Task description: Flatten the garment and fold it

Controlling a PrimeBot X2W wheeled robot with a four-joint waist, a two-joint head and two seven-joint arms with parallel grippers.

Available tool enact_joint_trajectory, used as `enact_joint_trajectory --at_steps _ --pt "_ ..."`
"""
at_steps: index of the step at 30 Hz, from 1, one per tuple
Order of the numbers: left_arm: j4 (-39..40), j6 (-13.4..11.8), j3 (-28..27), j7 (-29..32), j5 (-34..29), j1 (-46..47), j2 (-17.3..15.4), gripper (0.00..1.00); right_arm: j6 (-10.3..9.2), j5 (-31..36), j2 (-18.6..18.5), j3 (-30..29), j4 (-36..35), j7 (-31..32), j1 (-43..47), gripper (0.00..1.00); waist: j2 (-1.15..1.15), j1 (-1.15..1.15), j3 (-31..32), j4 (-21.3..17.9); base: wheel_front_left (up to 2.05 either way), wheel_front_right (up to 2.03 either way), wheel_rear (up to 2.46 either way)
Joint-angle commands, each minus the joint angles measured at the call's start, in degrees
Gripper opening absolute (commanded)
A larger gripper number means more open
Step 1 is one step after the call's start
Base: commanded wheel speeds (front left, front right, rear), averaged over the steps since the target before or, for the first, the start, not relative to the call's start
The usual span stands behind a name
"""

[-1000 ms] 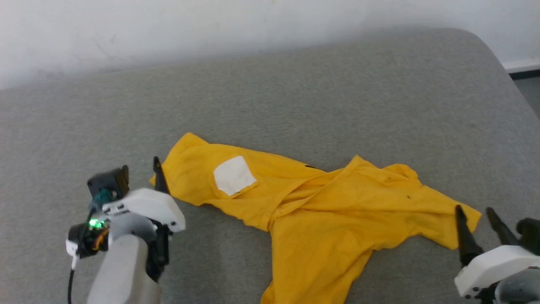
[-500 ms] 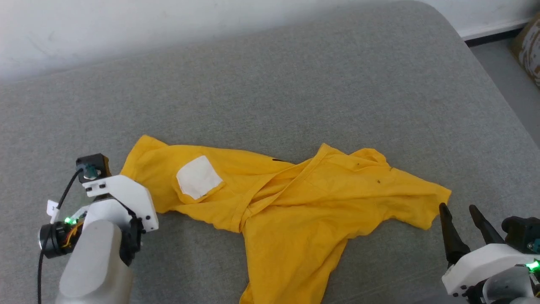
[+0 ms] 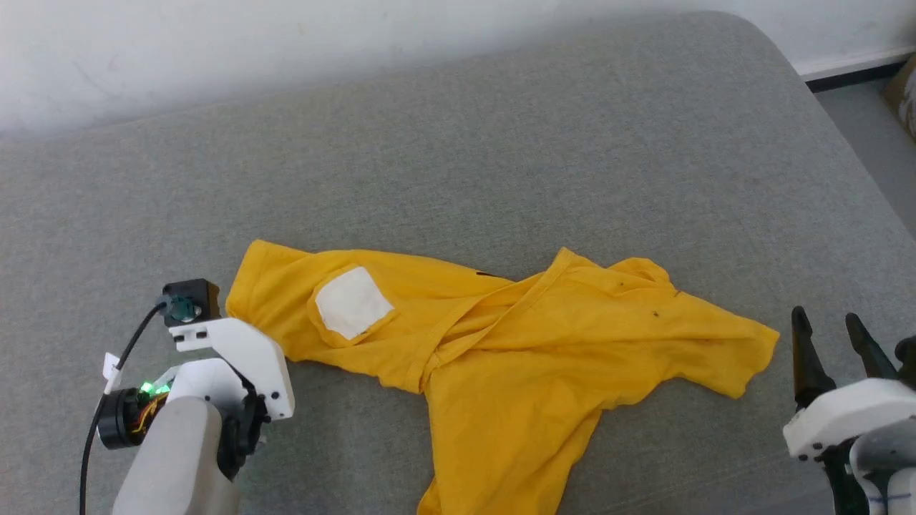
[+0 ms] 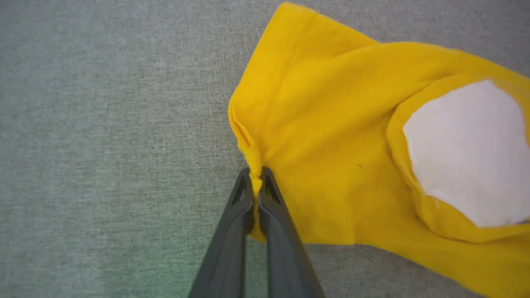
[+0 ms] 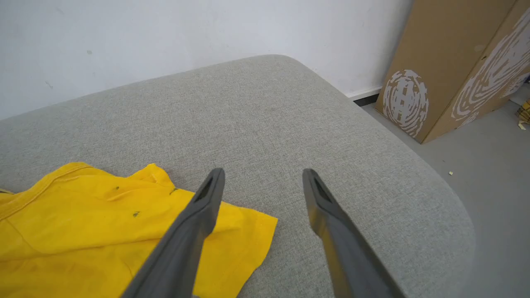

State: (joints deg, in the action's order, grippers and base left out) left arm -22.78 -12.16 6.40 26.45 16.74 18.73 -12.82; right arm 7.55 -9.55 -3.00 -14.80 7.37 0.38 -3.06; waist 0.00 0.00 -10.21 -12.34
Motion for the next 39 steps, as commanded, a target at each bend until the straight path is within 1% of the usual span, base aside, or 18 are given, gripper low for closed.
enact_joint_trajectory --at_steps 1,3,6,7,10,14,19,20,21,22,23,26,28,32,34,37,39 --pt "-0.35 0.13 0.36 0.34 0.35 -2.56 0.19 0.0 -0.06 1.41 0.13 -1.19 2.22 1.3 -2.33 1.0 0.0 0.0 0.22 0.79 0.0 0.0 0.0" --pt "0.31 0.37 0.51 0.3 0.71 -2.9 0.4 0.0 -0.06 1.68 0.13 -2.91 5.64 3.75 -4.66 1.0 0.0 0.0 0.15 1.52 0.0 0.0 0.0" --pt "0.87 0.66 0.91 -0.15 1.01 -3.04 0.84 0.0 -0.06 2.04 0.13 -5.24 11.48 9.03 -8.0 1.0 0.0 0.0 0.06 2.59 0.0 0.0 0.0" --pt "0.87 0.66 0.91 -0.15 1.01 -3.04 0.84 0.0 -0.06 2.04 0.13 -5.24 11.48 9.03 -8.0 1.0 0.0 0.0 0.06 2.59 0.0 0.0 0.0" --pt "1.15 0.73 1.16 -0.54 1.39 -3.25 1.35 0.0 -0.06 2.44 0.12 -7.04 16.13 14.4 -10.59 1.0 0.0 0.0 -0.05 3.36 0.0 0.0 0.0" --pt "1.2 0.91 1.53 -0.74 1.81 -3.38 1.8 0.0 -0.06 3.99 -0.06 -8.22 20.07 20.24 -13.09 1.0 0.0 0.0 -0.28 3.95 0.0 0.0 0.0" --pt "1.4 1.19 1.92 -0.71 2.16 -3.1 1.86 0.0 -0.06 4.57 -0.6 -7.7 23.53 26.72 -15.46 1.0 0.0 0.0 -0.84 4.33 0.0 0.0 0.0" --pt "1.43 1.27 1.96 -0.63 2.27 -3.04 1.82 0.0 -0.06 4.57 -0.77 -7.49 24.23 28.34 -15.81 0.46 0.0 0.0 -0.95 4.38 0.0 0.0 0.0" --pt "1.45 1.33 1.98 -0.56 2.35 -2.98 1.73 0.0 -0.06 4.33 -0.85 -7.07 24.88 30.17 -16.09 0.29 0.0 0.0 -1.04 4.42 0.0 0.0 0.0" --pt "1.5 1.37 1.98 -0.49 2.43 -2.93 1.65 0.0 -0.06 3.98 -0.97 -6.53 25.29 31.96 -16.32 0.03 0.0 0.0 -1.14 4.45 0.0 0.0 0.0" --pt "1.56 1.4 1.99 -0.41 2.51 -2.86 1.56 0.0 -0.06 3.61 -1.18 -5.95 25.31 33.32 -16.54 0.0 0.0 0.0 -1.23 4.48 0.0 0.0 0.0" --pt "2.14 2.05 2.1 -0.31 2.8 -2.54 1.04 0.0 -0.06 2.46 -2.25 -3.51 23.99 35.94 -17.02 0.0 0.0 0.0 -1.34 4.57 0.0 0.0 0.0" --pt "3.13 3.5 2.23 -0.75 3.22 -1.87 0.37 0.0 -0.06 1.58 -3.39 -1.66 22.1 36.71 -17.33 0.0 0.0 0.0 -1.3 4.63 0.0 0.0 0.0" --pt "6.24 7.83 2.25 -2.23 4.55 0.71 -1.73 0.0 -0.06 0.54 -6.83 1.8 17.51 37.47 -18.39 0.0 0.0 0.0 -1.01 4.96 0.0 0.0 0.0" --pt "7.71 9.55 2.42 -2.18 4.41 2.49 -3.46 0.0 -0.06 0.18 -8.78 3.4 14.82 37.81 -19.36 0.0 0.0 0.0 -0.91 5.14 0.0 0.0 0.0" --pt "9.64 10.9 2.23 -1.29 4.06 6.35 -5.75 0.0 -0.06 -0.02 -11.98 5.72 11.07 38.39 -21.56 0.0 0.0 0.0 -1.26 5.39 0.0 0.0 0.0" --pt "10.98 11.23 1.94 -0.99 3.64 9.8 -6.91 0.0 -0.06 0.08 -13.96 6.95 8.81 38.64 -23.75 0.0 0.0 0.0 -2.04 5.61 0.0 0.0 0.0"
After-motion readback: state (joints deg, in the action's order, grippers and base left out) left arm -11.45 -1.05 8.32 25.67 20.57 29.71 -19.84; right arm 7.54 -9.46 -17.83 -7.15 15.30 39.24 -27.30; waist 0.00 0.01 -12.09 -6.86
